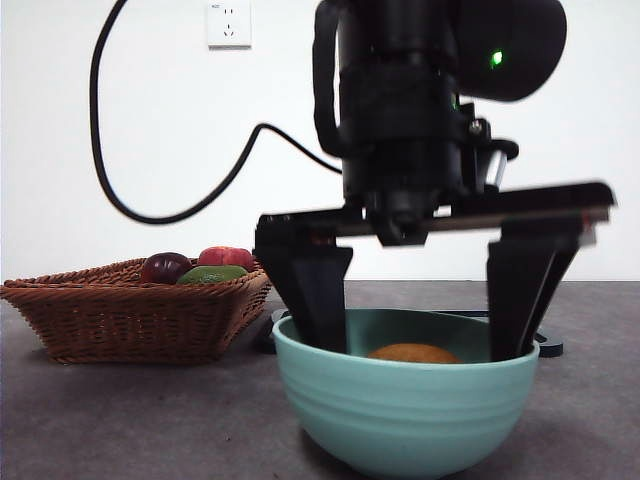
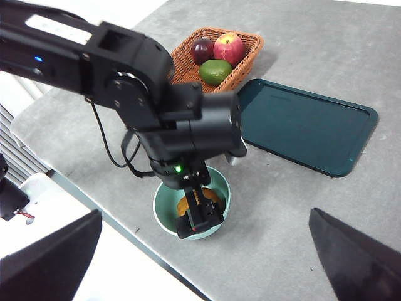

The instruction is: Pick up the wifruite, put it on the bowl, pick up the plate, put it on desk

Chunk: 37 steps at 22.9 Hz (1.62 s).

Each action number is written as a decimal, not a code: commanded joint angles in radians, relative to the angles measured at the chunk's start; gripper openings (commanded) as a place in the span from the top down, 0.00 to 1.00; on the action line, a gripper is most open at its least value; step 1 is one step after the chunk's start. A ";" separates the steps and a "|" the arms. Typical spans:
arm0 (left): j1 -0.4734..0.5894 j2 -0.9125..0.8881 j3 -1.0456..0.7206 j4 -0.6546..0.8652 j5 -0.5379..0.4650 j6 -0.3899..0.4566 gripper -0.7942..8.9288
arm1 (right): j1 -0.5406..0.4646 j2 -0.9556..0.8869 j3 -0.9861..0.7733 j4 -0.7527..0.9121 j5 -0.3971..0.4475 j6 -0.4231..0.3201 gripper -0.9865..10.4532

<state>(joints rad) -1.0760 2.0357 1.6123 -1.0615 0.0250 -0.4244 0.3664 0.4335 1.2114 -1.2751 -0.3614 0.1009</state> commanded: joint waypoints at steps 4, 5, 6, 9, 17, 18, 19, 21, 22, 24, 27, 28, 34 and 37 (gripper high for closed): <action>-0.011 -0.083 0.038 -0.016 -0.013 0.042 0.34 | 0.005 0.000 0.021 0.006 0.003 -0.009 0.40; -0.011 -0.108 0.038 -0.021 -0.027 0.042 0.34 | 0.005 0.000 0.021 0.006 0.003 -0.010 0.40; -0.011 -0.141 0.038 -0.027 -0.038 0.043 0.34 | 0.005 0.000 0.021 0.006 0.003 -0.009 0.40; -0.011 -0.249 0.038 -0.040 -0.053 0.050 0.34 | 0.005 0.000 0.021 0.006 0.003 -0.008 0.40; -0.012 -0.575 0.038 -0.113 -0.056 0.199 0.34 | 0.005 0.000 0.021 0.008 0.003 -0.004 0.40; -0.012 -0.608 0.038 -0.120 -0.056 0.217 0.34 | 0.005 0.000 0.021 0.010 0.003 -0.004 0.40; -0.012 -0.649 0.038 -0.128 -0.056 0.237 0.34 | 0.005 0.000 0.021 0.010 0.003 -0.004 0.40; -0.012 -0.713 0.038 -0.147 -0.056 0.262 0.34 | 0.005 0.000 0.021 0.010 0.003 -0.004 0.40; -0.012 -0.740 0.036 -0.158 -0.056 0.267 0.34 | 0.005 0.000 0.021 0.010 0.003 -0.004 0.40; -0.012 -0.795 0.027 -0.173 -0.056 0.272 0.34 | 0.005 0.000 0.021 0.010 0.003 -0.005 0.40; -0.012 -0.882 0.000 -0.180 -0.056 0.300 0.34 | 0.005 0.000 0.021 0.010 0.003 -0.005 0.40; -0.012 -0.912 -0.015 -0.180 -0.056 0.306 0.34 | 0.005 0.000 0.021 0.011 0.003 -0.005 0.40; -0.012 -1.155 -0.208 -0.154 -0.056 0.306 0.34 | 0.005 0.000 0.021 0.064 0.000 0.007 0.40; -0.012 -1.267 -0.285 -0.116 -0.055 0.295 0.34 | 0.005 0.000 0.021 0.073 0.001 0.024 0.40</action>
<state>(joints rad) -1.0760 0.7834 1.3216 -1.1957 -0.0250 -0.1287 0.3664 0.4335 1.2121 -1.2144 -0.3622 0.1097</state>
